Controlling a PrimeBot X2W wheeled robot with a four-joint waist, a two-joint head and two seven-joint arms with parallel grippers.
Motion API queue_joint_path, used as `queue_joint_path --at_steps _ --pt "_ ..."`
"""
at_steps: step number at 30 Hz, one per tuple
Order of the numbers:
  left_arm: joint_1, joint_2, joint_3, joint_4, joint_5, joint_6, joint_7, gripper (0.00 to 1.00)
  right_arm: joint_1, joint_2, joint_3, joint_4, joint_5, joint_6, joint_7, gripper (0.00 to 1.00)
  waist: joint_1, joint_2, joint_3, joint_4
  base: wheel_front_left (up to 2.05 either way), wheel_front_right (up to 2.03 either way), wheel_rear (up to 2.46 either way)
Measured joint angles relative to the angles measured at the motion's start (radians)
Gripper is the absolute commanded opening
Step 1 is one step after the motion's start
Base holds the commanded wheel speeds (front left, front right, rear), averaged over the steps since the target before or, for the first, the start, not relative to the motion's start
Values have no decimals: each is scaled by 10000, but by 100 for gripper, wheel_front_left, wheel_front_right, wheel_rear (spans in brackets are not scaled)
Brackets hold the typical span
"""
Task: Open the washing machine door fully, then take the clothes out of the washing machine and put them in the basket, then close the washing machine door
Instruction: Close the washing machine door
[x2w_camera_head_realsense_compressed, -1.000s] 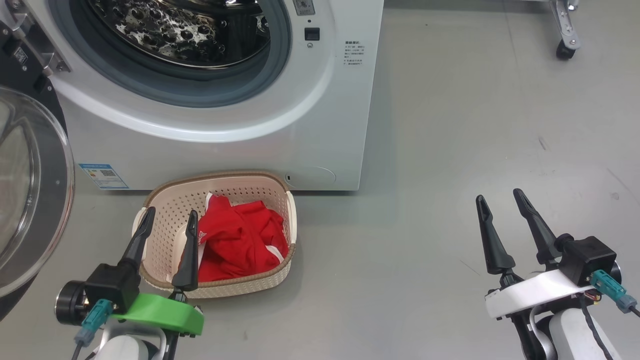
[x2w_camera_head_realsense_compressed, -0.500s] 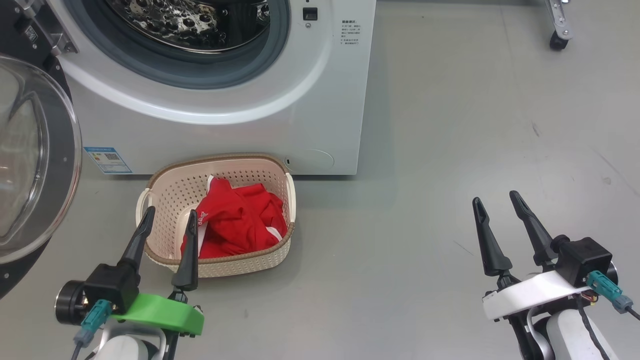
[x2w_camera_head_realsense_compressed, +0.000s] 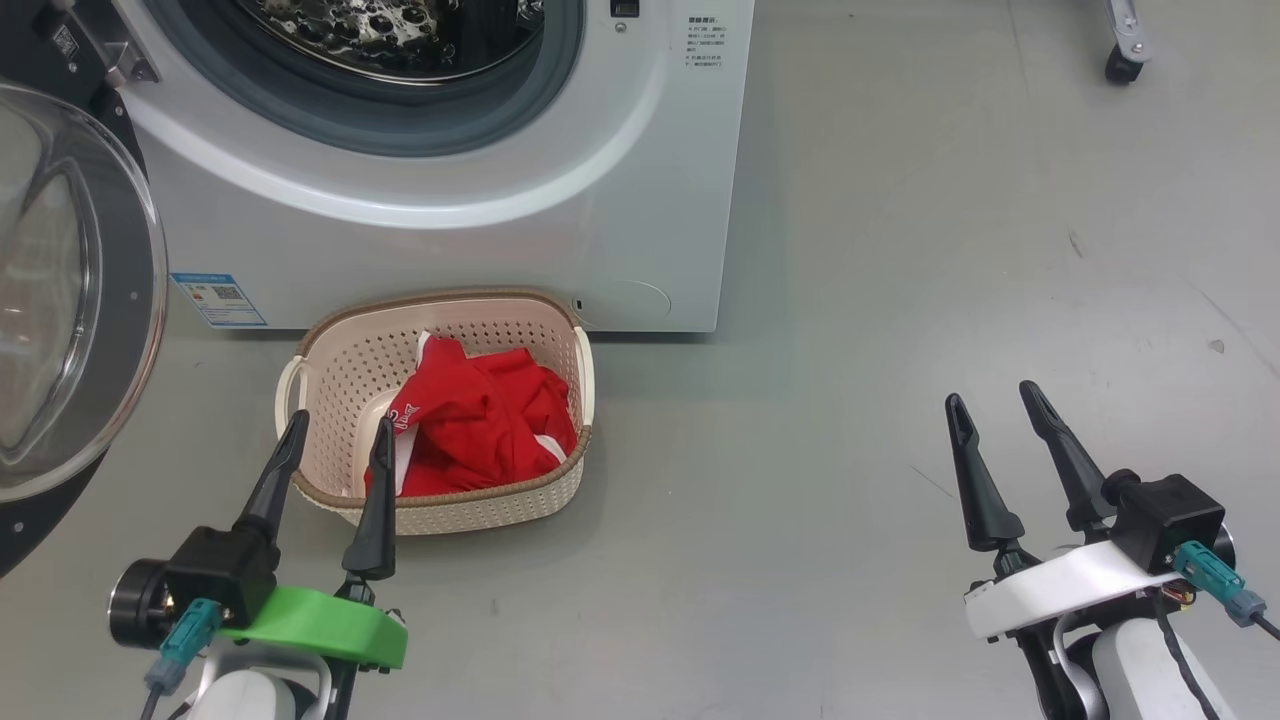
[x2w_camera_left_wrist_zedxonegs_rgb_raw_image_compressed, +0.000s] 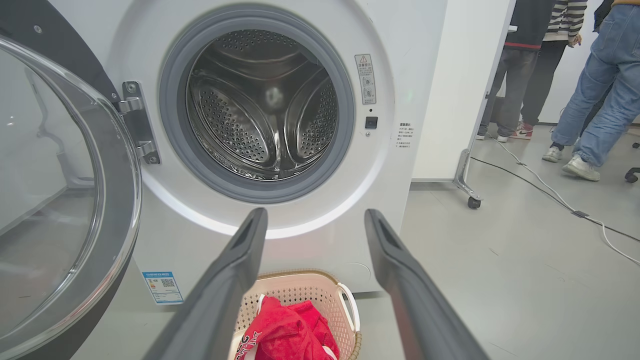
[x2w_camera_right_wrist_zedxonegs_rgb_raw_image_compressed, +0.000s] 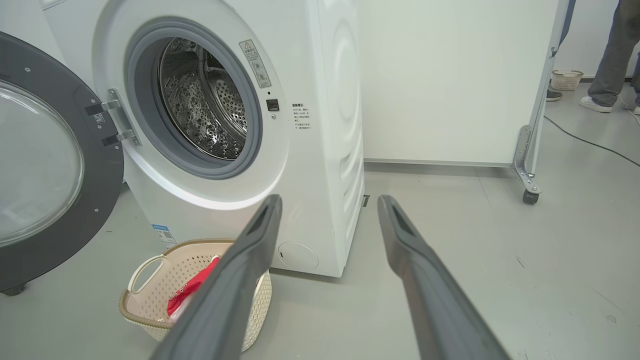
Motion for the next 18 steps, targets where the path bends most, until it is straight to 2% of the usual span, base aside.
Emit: queue_joint_path --at_steps 18 --pt "0 0 -8 -4 -4 31 -2 100 -42 4 -10 38 2 0 0 100 0 0 -39 17 0 0 0"
